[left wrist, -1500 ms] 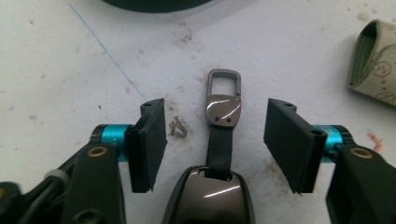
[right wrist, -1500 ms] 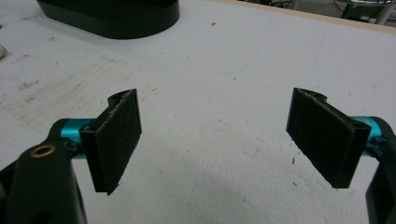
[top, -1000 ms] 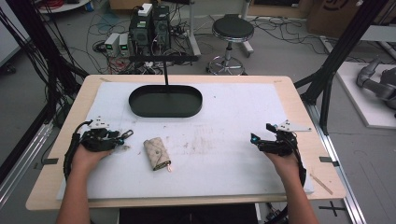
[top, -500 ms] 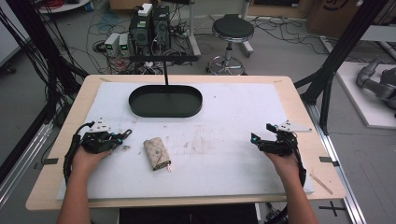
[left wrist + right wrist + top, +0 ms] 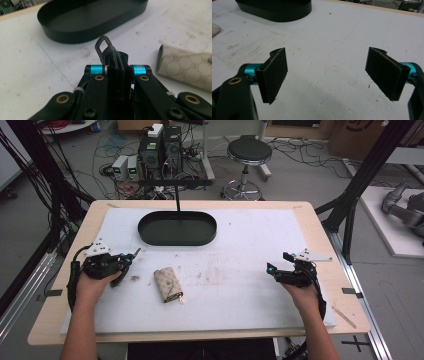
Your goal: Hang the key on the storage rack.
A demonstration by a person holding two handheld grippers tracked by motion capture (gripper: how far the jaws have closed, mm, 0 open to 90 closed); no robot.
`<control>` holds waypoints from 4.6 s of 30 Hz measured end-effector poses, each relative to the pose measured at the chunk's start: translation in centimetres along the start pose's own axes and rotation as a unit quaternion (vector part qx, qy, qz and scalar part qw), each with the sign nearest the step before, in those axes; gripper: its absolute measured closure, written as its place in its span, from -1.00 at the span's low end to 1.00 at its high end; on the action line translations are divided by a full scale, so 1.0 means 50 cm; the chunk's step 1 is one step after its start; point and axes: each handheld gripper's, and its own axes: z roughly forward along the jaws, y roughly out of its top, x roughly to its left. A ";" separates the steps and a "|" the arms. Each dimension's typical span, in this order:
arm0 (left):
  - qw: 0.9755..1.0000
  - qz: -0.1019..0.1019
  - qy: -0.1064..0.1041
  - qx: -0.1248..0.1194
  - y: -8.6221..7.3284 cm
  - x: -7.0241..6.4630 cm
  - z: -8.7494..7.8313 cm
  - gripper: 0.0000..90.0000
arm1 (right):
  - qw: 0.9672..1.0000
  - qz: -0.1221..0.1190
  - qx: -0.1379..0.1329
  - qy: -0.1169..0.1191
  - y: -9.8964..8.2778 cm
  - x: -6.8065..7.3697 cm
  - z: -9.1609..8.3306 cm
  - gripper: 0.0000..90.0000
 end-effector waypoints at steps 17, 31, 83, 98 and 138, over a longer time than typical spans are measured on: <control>0.999 0.025 -0.010 -0.023 0.169 -0.002 0.054 0.94 | 1.000 -0.008 0.004 0.009 0.001 0.008 0.010 -0.59; 0.998 0.045 0.004 -0.033 0.303 0.021 0.091 0.94 | 1.000 -0.002 0.004 0.011 0.000 0.004 0.010 -0.59; 0.998 0.052 0.031 0.035 0.384 0.038 0.269 0.78 | 1.000 0.010 0.011 0.007 -0.009 -0.010 0.008 -0.59; 0.999 0.030 0.008 0.039 0.321 0.025 0.216 0.45 | 1.000 0.005 0.012 0.010 -0.009 -0.004 0.009 -0.59; 0.999 0.009 -0.029 0.015 0.030 -0.041 0.052 -0.41 | 1.000 0.009 0.027 0.000 -0.016 -0.010 0.020 -0.59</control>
